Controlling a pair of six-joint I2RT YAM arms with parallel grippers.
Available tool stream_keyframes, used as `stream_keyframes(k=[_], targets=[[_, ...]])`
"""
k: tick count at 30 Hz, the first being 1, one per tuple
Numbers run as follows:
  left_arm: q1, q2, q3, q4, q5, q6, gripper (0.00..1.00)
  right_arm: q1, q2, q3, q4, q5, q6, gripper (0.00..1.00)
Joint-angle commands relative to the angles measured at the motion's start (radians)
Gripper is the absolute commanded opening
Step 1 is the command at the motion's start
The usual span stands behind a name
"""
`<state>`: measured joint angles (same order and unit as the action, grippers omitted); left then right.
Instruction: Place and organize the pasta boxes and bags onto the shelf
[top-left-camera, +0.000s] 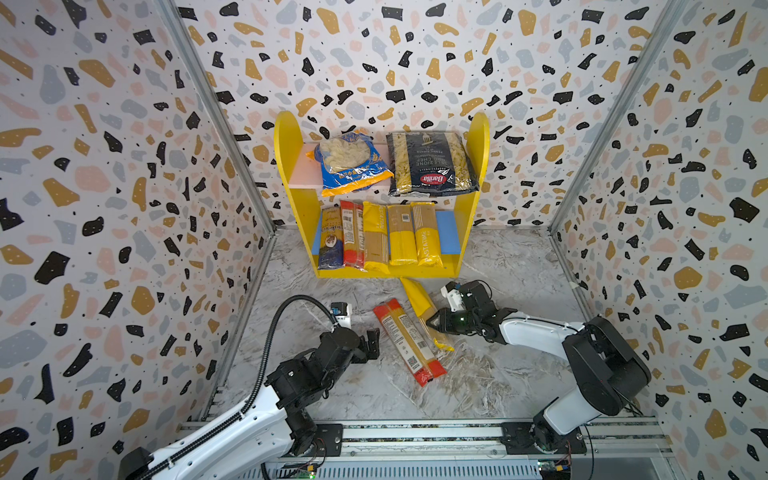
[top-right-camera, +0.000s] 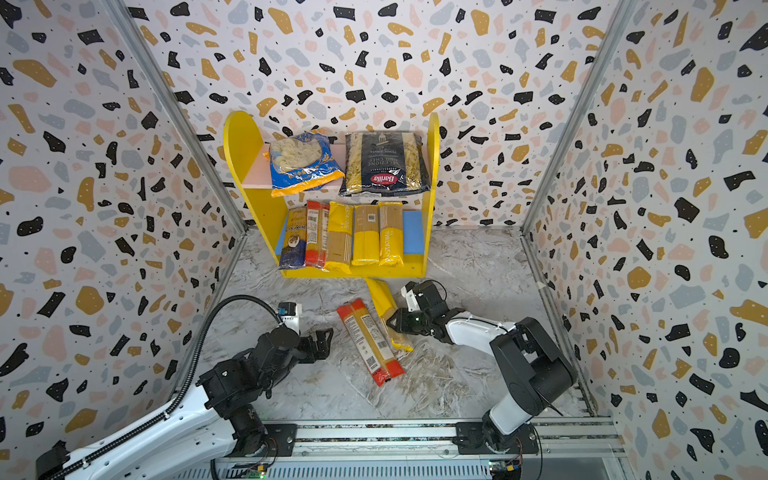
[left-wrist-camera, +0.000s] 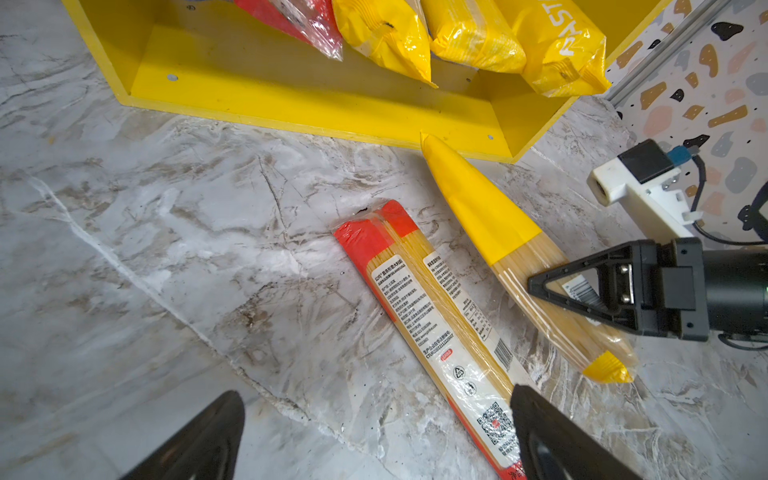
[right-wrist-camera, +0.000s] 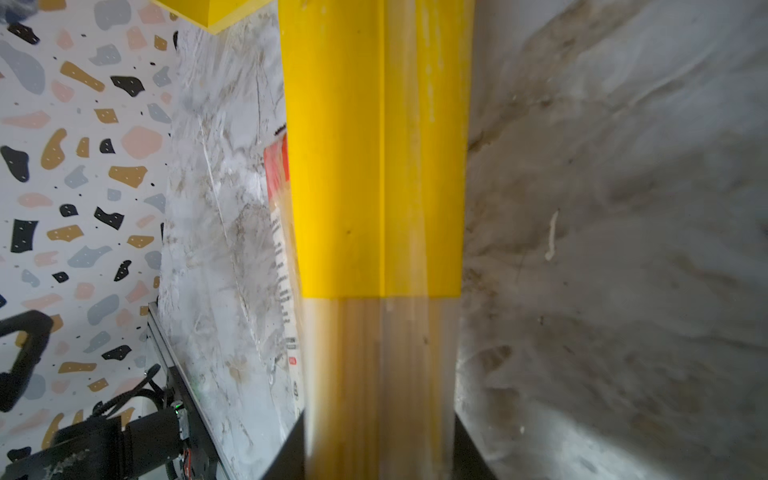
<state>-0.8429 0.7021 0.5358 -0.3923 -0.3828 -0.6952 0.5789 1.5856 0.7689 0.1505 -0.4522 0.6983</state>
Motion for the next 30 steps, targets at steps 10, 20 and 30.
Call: stream_keyframes(k=[10,20,30], targets=[[-0.004,0.047,0.068,0.022,-0.012,0.037,1.0,-0.047,0.062,0.106,0.268,-0.039,0.033,0.09],[-0.004,0.082,0.099,0.034,-0.01,0.047,1.0,-0.081,0.107,0.143,0.327,-0.063,0.047,0.09],[-0.003,0.12,0.119,0.043,-0.012,0.065,1.0,-0.088,0.165,0.161,0.451,-0.036,0.083,0.09]])
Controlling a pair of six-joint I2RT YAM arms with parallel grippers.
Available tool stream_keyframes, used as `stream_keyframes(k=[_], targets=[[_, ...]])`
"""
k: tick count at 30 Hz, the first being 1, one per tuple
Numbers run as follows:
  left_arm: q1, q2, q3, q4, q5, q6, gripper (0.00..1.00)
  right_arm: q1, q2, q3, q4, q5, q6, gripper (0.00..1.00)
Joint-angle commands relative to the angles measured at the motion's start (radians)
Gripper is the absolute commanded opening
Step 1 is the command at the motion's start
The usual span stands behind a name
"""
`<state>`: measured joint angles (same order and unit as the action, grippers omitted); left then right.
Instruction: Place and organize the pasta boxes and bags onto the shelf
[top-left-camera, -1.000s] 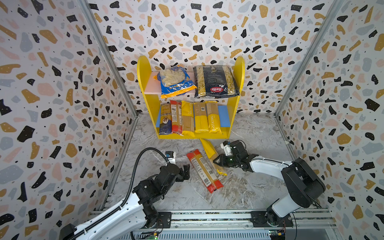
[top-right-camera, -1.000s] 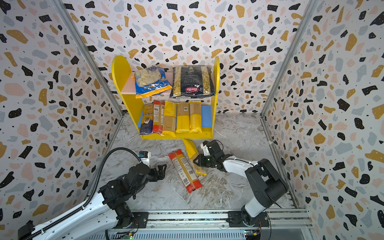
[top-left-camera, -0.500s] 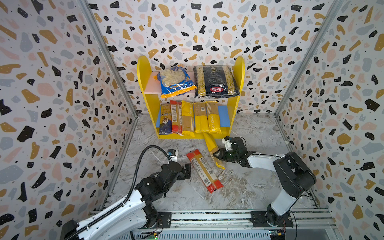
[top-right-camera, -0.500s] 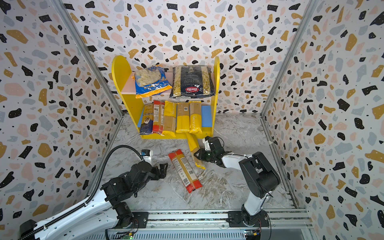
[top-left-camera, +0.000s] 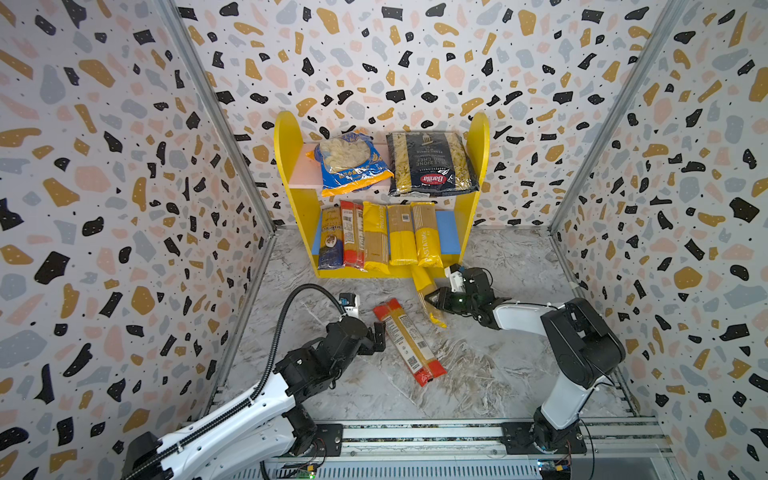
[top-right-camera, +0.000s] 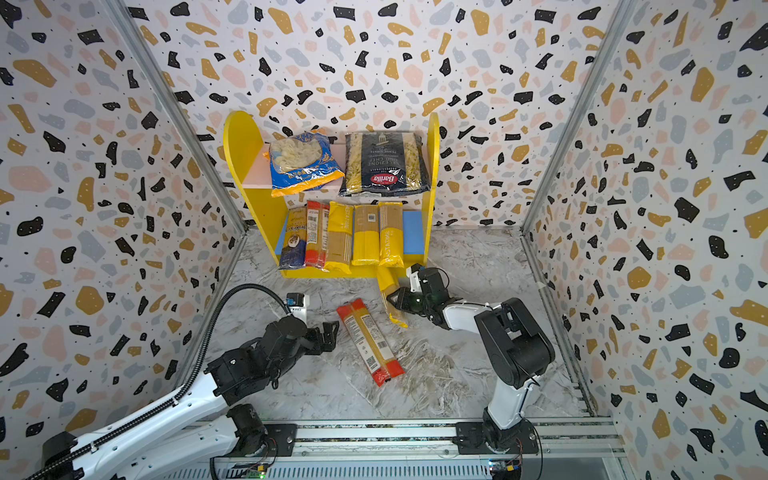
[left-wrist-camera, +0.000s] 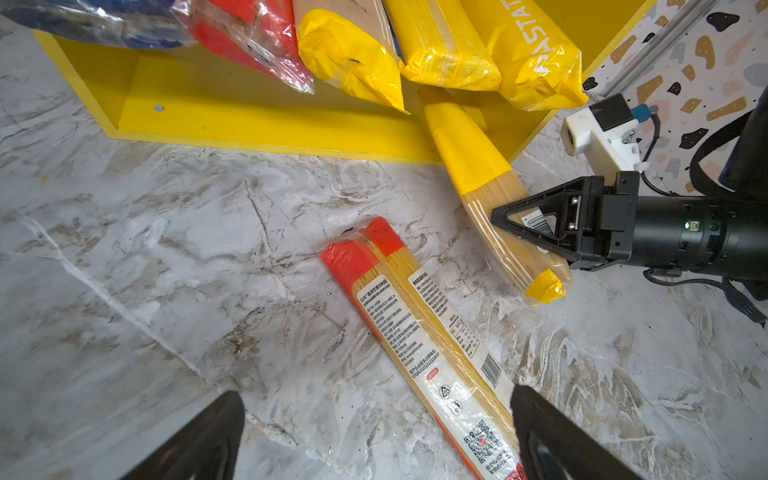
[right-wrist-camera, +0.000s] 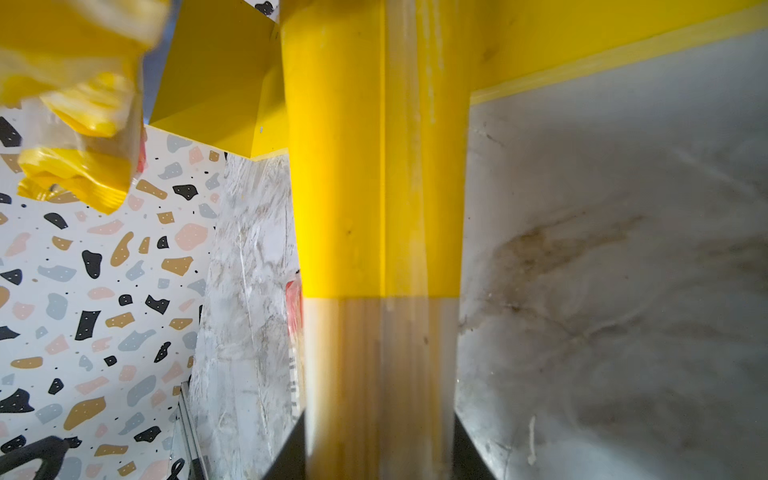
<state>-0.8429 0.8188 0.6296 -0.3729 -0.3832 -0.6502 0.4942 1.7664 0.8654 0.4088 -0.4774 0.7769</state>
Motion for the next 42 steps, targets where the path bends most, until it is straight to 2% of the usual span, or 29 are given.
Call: stream_keyframes(k=[1,10,33,36,42], targets=[[-0.004,0.003,0.025,0.023,-0.011,0.02,1.0,-0.004,-0.008,0.066,0.211,-0.01,0.01,0.09],[-0.003,0.015,0.037,0.025,-0.026,0.039,1.0,-0.003,0.062,0.098,0.369,-0.001,0.077,0.09],[-0.004,0.048,0.062,0.026,-0.028,0.07,1.0,0.006,0.232,0.293,0.403,0.065,0.086,0.1],[-0.003,0.053,0.062,0.029,-0.025,0.072,1.0,0.01,0.253,0.324,0.378,0.079,0.077,0.15],[-0.004,0.058,0.061,0.029,-0.026,0.074,1.0,0.015,0.283,0.343,0.361,0.096,0.081,0.34]])
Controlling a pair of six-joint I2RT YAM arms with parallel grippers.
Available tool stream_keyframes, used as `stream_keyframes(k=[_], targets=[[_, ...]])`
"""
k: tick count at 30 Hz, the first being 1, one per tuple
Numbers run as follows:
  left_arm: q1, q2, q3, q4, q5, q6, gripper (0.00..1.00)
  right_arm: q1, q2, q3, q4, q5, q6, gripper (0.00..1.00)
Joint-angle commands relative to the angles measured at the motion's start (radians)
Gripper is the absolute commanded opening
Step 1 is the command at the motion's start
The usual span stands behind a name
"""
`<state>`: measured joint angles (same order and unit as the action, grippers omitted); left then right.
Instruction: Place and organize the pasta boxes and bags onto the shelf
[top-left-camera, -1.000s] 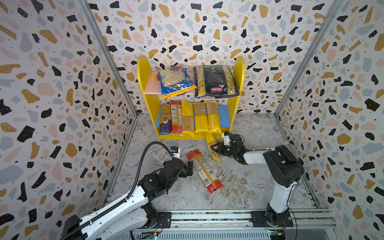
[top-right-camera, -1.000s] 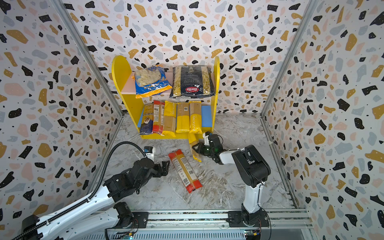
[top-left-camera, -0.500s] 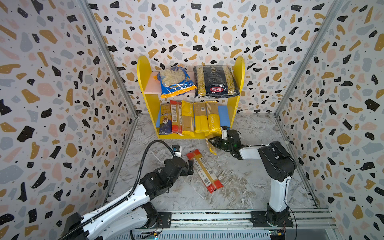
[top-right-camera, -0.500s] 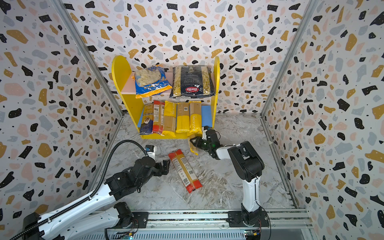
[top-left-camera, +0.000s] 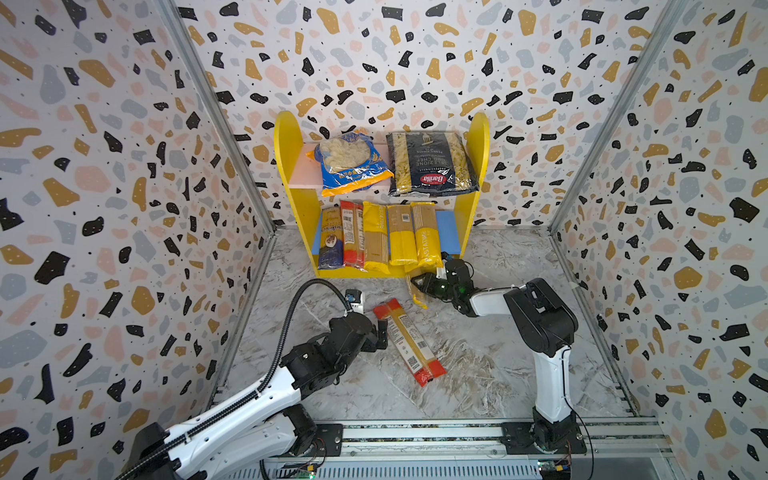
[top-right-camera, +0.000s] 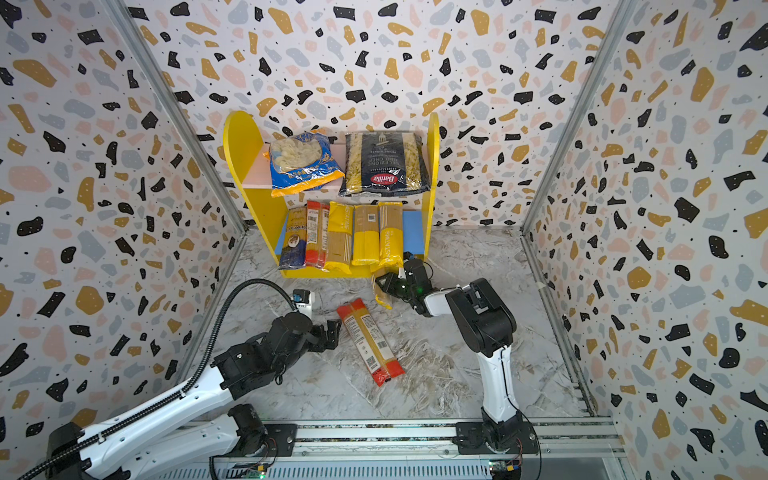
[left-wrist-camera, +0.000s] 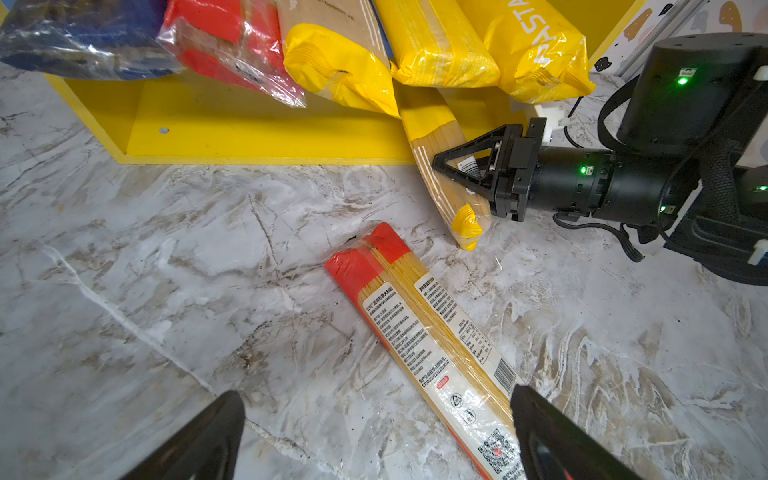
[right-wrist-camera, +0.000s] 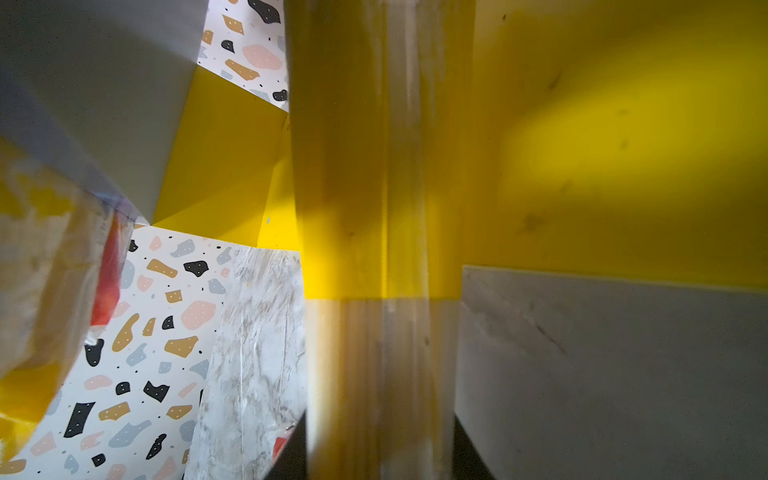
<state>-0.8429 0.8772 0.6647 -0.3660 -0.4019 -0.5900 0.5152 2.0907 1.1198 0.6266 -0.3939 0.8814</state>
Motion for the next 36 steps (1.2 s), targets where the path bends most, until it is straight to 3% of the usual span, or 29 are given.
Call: stream_keyframes(k=[1,4,14,20,27,36], targets=[[-0.003,0.0,0.024,0.022,-0.006,0.013,1.0,-0.005,-0.038,0.086,0.142,0.012,-0.02,0.39],[-0.001,-0.004,0.024,0.02,-0.006,0.013,1.0,-0.001,-0.042,0.07,0.143,0.023,-0.018,0.53],[-0.002,-0.027,0.021,0.011,-0.005,0.01,1.0,0.01,-0.091,0.018,0.108,0.043,-0.028,0.62],[-0.002,-0.044,0.018,0.005,0.005,0.006,1.0,0.085,-0.204,-0.059,-0.06,0.203,-0.144,0.79],[-0.001,-0.083,0.016,-0.015,0.023,0.003,1.0,0.202,-0.259,-0.03,-0.33,0.452,-0.269,0.82],[-0.002,-0.148,0.003,-0.049,0.026,-0.016,1.0,0.207,-0.242,-0.099,-0.343,0.453,-0.241,0.82]])
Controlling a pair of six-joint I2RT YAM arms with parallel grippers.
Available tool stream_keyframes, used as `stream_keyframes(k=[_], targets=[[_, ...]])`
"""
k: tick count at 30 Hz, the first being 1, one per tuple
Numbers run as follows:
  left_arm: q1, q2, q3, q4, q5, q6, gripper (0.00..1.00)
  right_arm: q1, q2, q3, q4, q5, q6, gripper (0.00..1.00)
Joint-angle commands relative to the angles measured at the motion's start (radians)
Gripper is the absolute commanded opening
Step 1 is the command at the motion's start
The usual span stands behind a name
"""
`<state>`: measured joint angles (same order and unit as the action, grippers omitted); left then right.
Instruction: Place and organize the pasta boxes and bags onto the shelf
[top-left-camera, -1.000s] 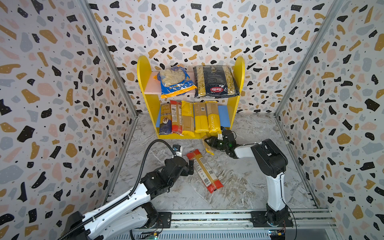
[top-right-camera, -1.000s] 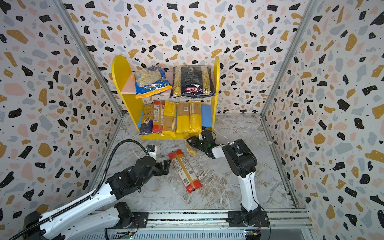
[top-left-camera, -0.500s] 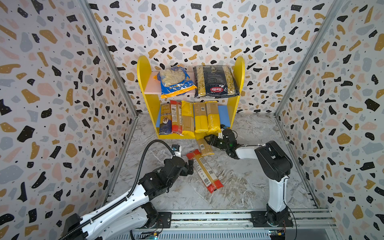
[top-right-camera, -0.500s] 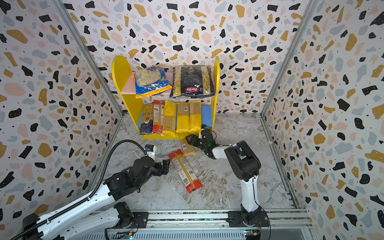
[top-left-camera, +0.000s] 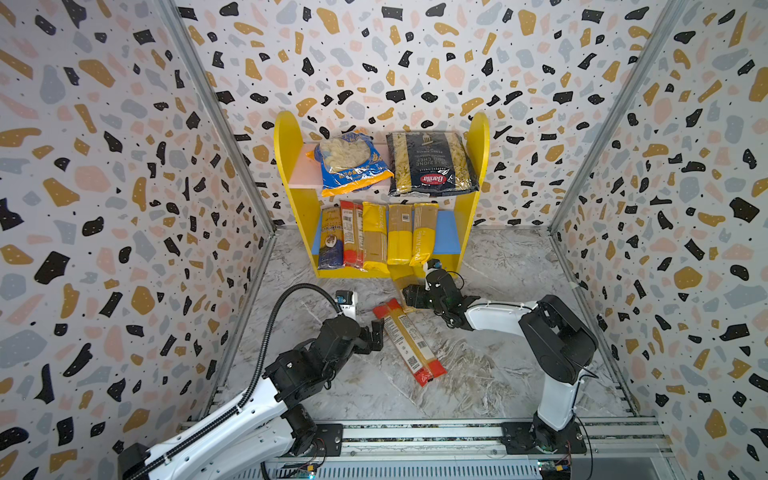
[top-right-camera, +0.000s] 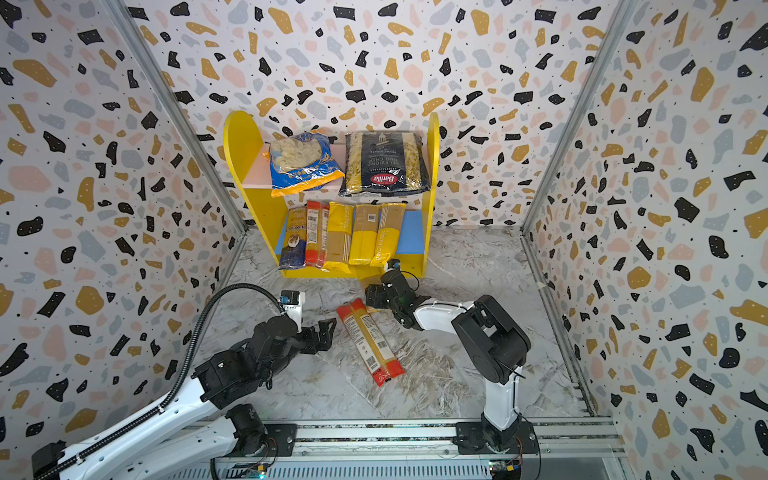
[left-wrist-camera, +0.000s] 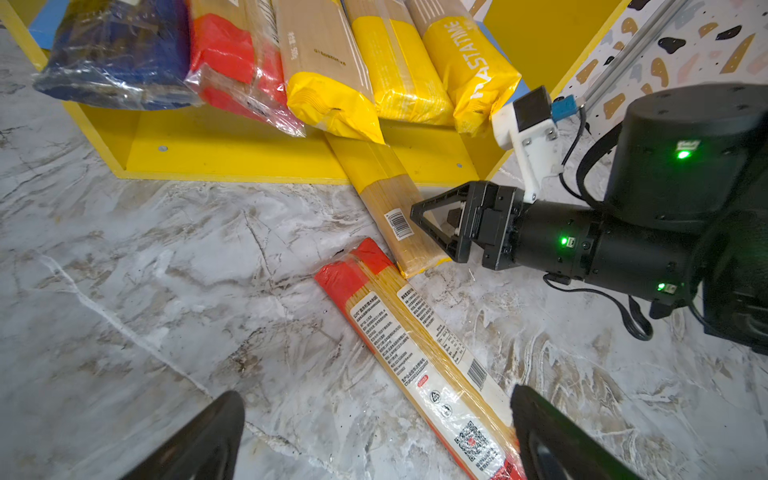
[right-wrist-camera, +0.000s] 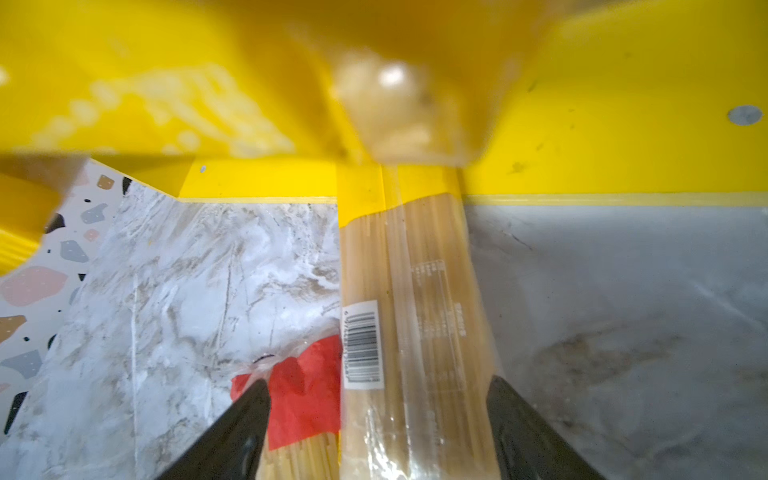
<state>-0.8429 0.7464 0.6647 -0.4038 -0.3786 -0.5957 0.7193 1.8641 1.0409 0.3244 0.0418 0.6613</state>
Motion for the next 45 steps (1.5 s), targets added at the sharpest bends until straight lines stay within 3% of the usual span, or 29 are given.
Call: stream_keyframes(k=[1,15,19,26,33,39,45], targets=[[-0.002,-0.02,0.005,-0.014,0.004,-0.009,1.0,0.003,-0.019,-0.024,-0.04,0.016,-0.024,0.82],[-0.002,0.02,0.023,0.006,-0.002,-0.009,1.0,-0.123,-0.054,0.077,-0.156,-0.09,-0.129,0.79],[-0.003,0.036,0.026,0.021,0.009,-0.01,1.0,-0.105,-0.068,0.049,-0.161,-0.093,-0.139,0.8],[-0.001,0.008,0.021,0.0,0.02,-0.018,1.0,-0.04,-0.158,-0.111,-0.099,-0.029,-0.094,0.8],[-0.003,-0.059,-0.003,-0.028,0.014,-0.04,1.0,0.064,-0.232,-0.179,-0.157,0.116,-0.111,0.8],[-0.002,-0.094,-0.023,-0.032,-0.007,-0.054,1.0,0.177,-0.189,-0.157,-0.211,0.29,-0.152,0.79],[-0.001,-0.125,-0.03,-0.05,-0.024,-0.074,1.0,0.217,-0.1,-0.097,-0.22,0.379,-0.172,0.79]])
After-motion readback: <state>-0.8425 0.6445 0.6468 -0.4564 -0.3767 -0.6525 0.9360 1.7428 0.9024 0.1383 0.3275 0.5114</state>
